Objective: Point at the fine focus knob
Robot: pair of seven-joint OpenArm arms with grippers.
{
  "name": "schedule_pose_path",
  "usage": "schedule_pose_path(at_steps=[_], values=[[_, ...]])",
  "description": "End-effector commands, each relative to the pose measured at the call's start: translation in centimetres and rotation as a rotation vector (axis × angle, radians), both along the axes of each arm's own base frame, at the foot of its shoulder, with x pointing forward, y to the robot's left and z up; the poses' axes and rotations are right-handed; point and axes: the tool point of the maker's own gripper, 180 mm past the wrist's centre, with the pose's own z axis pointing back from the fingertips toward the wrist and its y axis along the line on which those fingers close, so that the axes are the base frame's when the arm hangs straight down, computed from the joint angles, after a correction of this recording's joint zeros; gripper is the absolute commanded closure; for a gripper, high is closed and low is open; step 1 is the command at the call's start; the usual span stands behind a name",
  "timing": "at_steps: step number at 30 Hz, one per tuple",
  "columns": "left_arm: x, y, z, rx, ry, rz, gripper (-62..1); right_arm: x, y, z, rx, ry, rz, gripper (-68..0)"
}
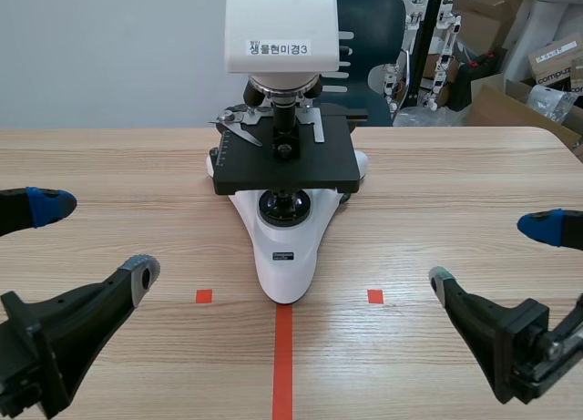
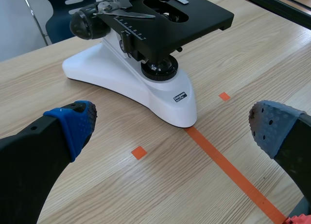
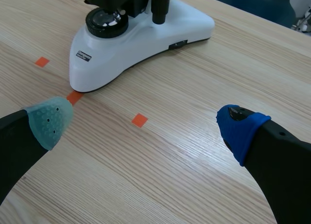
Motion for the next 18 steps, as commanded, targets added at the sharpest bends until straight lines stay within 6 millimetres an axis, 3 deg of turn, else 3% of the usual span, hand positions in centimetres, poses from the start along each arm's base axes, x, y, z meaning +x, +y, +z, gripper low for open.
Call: schedule_pose_path(at_steps=[1,18], values=[[0.12,-0.41,1.15,-0.025,-0.031,-0.006,-62.3,0.78,-0.59,1.35,-0.002,-0.051,-0.009,-67.9],[0.12,-0.42,1.12,-0.023,-0.030,-0.007,-62.3,1.00,-0.73,1.74,0.002,-0.073,-0.016,-67.9]])
